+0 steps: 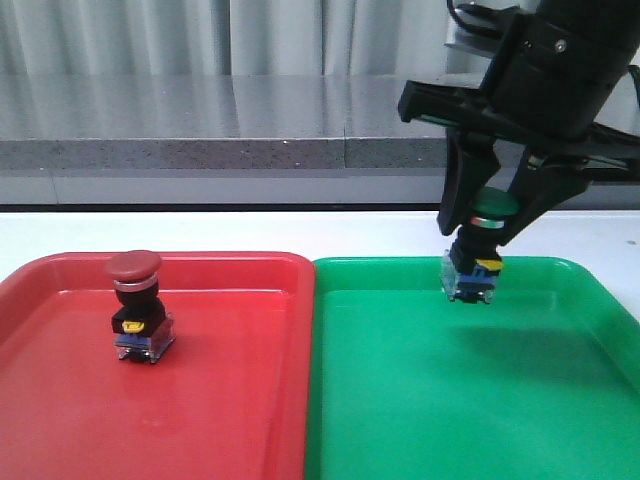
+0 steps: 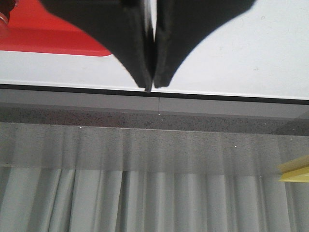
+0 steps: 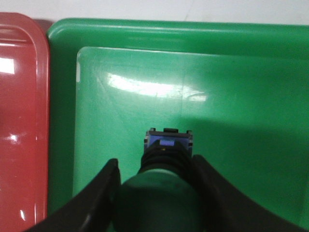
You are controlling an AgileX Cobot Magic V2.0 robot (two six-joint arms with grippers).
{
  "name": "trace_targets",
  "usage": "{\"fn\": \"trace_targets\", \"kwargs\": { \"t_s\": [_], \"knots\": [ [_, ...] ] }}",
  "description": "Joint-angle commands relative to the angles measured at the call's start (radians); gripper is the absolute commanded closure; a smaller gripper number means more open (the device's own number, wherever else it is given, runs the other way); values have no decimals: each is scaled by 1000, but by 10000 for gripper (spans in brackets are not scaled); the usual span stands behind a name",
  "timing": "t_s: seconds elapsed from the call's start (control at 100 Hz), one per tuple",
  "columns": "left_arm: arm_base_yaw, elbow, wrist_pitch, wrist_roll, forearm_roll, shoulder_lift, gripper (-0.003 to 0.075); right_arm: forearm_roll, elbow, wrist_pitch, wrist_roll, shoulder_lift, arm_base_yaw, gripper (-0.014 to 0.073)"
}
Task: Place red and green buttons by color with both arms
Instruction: 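Carry the green push-button into the green tray with the right gripper, then open the right gripper and lift it away from the button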
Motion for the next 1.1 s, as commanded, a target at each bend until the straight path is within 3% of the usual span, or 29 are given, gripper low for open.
{"fn": "trace_targets", "kwargs": {
  "t_s": [0.0,0.42,0.69,1.09],
  "knots": [
    [-1,12,-79,-9,-2,-32,741,15,-9,-57,4,-20,15,324],
    [-1,12,-79,-9,-2,-32,741,15,-8,-26,-4,85,21,309],
    [-1,12,-79,-9,-2,-32,741,15,-8,-22,-13,85,21,81],
    [-1,12,-79,-9,-2,-32,741,38,-22,22,-13,60,21,81]
  ]
}}
